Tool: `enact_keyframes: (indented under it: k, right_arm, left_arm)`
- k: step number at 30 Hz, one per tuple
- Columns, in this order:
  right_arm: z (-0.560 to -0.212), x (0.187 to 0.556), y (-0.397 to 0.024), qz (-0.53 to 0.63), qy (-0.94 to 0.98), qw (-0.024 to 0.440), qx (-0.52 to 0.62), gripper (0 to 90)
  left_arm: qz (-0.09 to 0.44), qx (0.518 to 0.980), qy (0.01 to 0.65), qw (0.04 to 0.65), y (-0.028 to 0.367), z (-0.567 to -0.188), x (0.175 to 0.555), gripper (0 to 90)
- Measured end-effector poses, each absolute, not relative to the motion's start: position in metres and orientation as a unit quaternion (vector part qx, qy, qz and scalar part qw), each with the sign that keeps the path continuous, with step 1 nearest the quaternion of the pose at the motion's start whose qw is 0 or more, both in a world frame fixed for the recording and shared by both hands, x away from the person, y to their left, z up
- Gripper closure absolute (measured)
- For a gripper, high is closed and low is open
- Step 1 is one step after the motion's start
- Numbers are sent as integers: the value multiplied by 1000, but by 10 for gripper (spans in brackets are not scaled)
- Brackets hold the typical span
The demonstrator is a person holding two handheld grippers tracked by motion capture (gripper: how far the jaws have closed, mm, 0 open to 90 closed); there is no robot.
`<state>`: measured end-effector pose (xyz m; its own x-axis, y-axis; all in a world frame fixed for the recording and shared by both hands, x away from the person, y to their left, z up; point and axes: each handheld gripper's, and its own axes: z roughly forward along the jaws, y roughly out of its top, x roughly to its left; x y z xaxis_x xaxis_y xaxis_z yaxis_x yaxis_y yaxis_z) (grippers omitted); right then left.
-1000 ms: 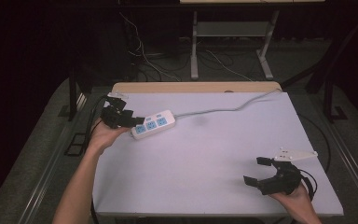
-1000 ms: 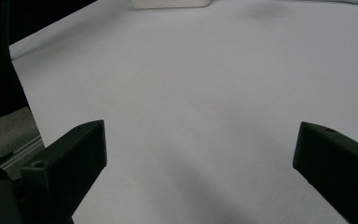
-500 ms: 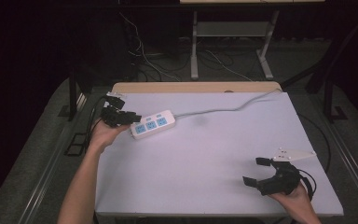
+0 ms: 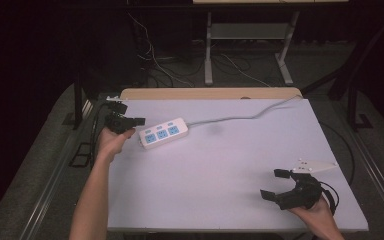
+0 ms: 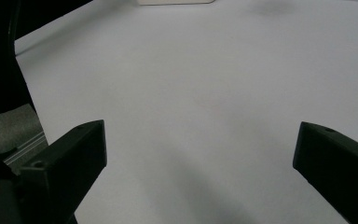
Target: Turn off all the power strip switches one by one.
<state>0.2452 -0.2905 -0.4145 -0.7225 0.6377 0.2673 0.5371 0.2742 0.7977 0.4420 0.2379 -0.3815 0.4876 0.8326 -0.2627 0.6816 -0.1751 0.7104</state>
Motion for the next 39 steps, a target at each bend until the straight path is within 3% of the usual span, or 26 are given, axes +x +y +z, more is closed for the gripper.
enact_keyframes:
  k: [39]
  right_arm:
    - [-416,247,-286,467,805,46,363,25]
  left_arm:
    - [96,768,519,362,226,-417,449,891]
